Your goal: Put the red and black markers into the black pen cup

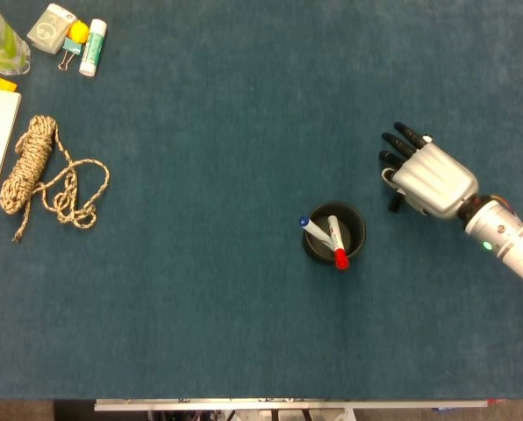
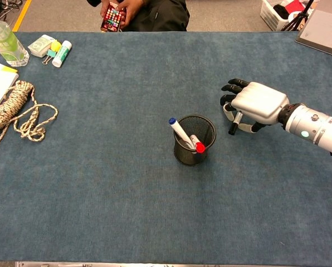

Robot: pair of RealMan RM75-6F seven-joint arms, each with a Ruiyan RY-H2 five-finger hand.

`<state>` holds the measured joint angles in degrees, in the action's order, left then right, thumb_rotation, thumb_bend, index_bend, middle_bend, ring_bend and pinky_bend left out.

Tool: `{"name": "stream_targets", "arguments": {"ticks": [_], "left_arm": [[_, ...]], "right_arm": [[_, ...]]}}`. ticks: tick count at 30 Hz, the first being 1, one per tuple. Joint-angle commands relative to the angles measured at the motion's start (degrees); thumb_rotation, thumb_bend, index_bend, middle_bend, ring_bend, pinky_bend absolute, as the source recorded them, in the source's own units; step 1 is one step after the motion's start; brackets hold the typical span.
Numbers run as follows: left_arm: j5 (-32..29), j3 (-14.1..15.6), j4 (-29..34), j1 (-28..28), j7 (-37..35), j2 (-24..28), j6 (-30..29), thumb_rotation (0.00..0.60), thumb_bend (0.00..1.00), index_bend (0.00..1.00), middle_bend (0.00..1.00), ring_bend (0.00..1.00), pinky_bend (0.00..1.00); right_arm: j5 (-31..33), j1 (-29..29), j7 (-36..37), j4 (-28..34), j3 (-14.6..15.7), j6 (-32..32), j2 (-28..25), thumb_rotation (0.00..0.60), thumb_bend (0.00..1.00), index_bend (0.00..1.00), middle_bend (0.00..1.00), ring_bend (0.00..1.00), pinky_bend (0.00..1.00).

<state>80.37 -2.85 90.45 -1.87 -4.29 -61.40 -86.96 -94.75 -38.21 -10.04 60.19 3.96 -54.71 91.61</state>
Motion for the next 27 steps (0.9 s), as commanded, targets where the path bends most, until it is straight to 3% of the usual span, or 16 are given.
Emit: {"name": "stream_targets", "arguments": {"ticks": [1, 8, 13, 20, 27], "left_arm": [[-0.1, 0.0, -0.1, 0.0, -0.1, 0.0, 0.0, 0.600, 0.47, 0.33, 0.30, 0.29, 0.13], [0.0, 0.0, -0.4, -0.1, -0.3, -0.2, -0.1, 0.600, 0.47, 0.33, 0.30, 0.29, 0.13], [0.1, -0.1, -0.4, -0.1, -0.4, -0.1, -0.1, 0.600, 0.47, 0.33, 0.30, 0.29, 0.13], [0.5, -0.2, 0.5, 0.1, 0.2, 0.3, -0.4, 0.600, 0.47, 0.33, 0.30, 0.29, 0.13], [0.7, -0.2, 2.0, 0.4, 1.4, 0.9, -0.2, 0.600, 0.47, 0.33, 0.30, 0.29, 0.13]], "right_arm": [[0.3, -0.1, -0.3, 0.2, -0.2, 0.2, 0.1, 0.600, 0.29, 0.54, 0.28, 0.08, 0.03], [1.3, 0.6, -1.0, 1.0, -1.1, -1.4, 0.1, 0.600, 0.37, 0.63, 0.30, 0.10, 0.03], [2.9, 1.4, 1.2, 5.6, -3.2, -4.2, -2.0, 0.600, 0.37, 0.64, 0.31, 0.10, 0.03], [5.8, 2.4, 7.6, 23.2, -7.1, -7.7, -9.4, 0.600, 0.37, 0.65, 0.32, 0.10, 0.03], [7.4, 4.0, 15.7, 38.6, -8.3, -9.3, -15.9, 0.600, 0.37, 0.66, 0.33, 0.10, 0.03]]}}
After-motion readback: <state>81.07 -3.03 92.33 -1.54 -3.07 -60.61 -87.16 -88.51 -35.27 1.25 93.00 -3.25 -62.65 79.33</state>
